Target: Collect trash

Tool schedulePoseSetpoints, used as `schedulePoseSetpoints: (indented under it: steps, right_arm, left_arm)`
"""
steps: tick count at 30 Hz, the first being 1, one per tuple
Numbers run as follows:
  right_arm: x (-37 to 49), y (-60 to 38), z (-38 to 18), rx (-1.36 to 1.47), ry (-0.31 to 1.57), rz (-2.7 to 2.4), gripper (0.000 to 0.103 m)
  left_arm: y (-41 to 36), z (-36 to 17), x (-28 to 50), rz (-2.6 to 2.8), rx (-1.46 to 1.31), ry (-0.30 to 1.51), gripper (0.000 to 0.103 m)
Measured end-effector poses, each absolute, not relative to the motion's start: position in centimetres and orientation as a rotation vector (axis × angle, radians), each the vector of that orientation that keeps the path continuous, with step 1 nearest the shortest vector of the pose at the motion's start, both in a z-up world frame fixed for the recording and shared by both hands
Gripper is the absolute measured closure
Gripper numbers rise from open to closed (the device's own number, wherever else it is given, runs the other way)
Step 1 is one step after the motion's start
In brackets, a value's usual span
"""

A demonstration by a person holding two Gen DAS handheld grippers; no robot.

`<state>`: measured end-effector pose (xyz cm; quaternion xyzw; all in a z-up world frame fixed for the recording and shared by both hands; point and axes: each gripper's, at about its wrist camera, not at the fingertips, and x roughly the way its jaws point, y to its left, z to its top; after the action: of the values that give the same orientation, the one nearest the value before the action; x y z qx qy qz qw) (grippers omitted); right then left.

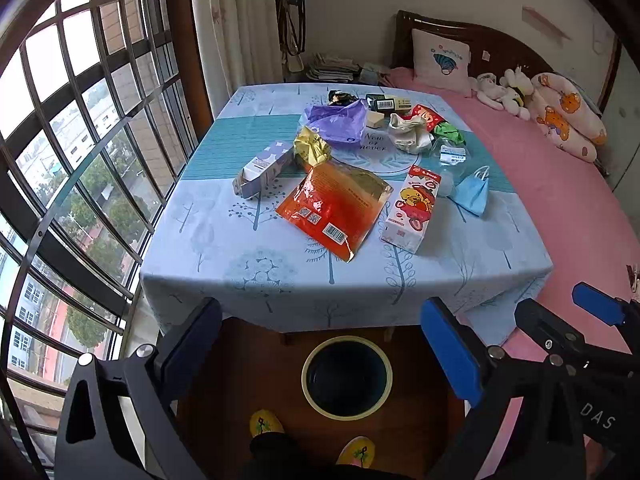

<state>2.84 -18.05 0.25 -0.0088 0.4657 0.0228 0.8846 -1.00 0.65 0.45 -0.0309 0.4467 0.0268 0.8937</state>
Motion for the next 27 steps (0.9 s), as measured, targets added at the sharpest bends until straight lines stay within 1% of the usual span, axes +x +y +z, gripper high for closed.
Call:
schedulePoseSetpoints:
  steps: [27]
  right_arm:
    - [2.78,-18.19,0.22,-0.011,0.968,0.05,0.02]
  left_arm:
    - [0.68,0.61,-1.15,0.059,-0.059,0.918,0.005]
